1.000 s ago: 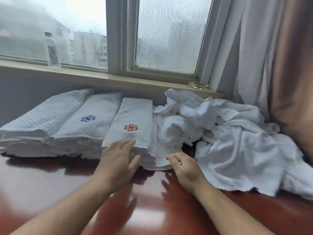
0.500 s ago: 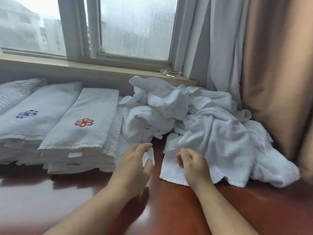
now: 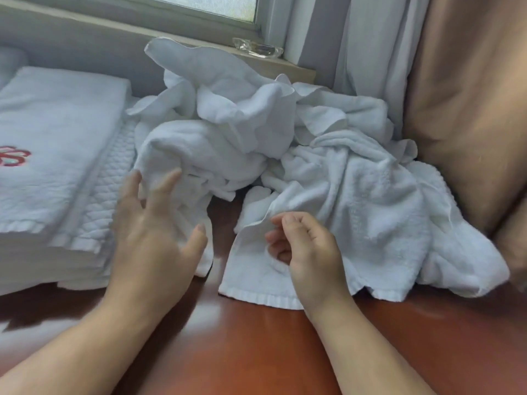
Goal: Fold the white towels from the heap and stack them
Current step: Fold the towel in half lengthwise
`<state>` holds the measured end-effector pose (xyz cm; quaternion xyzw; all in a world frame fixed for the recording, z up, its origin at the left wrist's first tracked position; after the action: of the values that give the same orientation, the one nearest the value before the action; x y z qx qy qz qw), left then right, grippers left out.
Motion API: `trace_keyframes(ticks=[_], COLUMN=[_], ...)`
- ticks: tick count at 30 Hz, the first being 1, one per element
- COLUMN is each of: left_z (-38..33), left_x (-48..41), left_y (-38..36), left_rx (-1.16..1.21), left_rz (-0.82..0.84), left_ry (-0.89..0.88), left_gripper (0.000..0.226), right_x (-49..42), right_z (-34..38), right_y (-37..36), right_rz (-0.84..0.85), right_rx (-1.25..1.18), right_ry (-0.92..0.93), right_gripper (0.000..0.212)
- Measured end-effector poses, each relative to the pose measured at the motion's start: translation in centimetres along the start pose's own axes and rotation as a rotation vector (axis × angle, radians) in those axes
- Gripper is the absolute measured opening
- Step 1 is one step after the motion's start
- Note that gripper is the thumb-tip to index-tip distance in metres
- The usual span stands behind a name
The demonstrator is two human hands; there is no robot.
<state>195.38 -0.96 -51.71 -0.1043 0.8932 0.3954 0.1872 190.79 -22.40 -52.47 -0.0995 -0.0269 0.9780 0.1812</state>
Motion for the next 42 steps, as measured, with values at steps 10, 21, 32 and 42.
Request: trace_keyframes(ticks=[10,21,32,42], left_z=[-1.1,-3.3,-3.9,-4.3], left_x=[0.0,2.3,2.5,2.1], left_y=[0.3,-1.4,-1.5,-0.6], left_rx=[0.048,0.437,0.619,0.636], left_rz=[-0.014,0.376,0.730,0.451], left_ry=[-0.139,-0.299,-0.336,-0.417], left_gripper=[0.068,0.030,0.037,0.060], right_x=[0.2,-0.5,-0.3,-0.6], right_z=[0.7,0.2,0.4,3.0], right_y=[-0.2,0.4,-0.6,1.1], right_rz=[-0.027,-0.069,0.099,-0.083], right_rx=[0.031,-0.082,-0.121,-0.197], right_ry=[0.030,-0.008,-0.141,0.097], right_gripper=[0.024,0.066,0.077,0.025])
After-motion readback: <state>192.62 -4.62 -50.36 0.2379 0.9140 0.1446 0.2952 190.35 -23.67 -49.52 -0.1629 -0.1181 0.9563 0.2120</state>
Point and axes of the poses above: each hand's wrist, its own x-axis away from the middle knuckle, its own y-axis out of the back of the hand, z = x × y, the point moved 6 cm from there along -x, towards the middle knuckle, and after that the axes turned 11 degrees about -x, right-handed, at the moved point
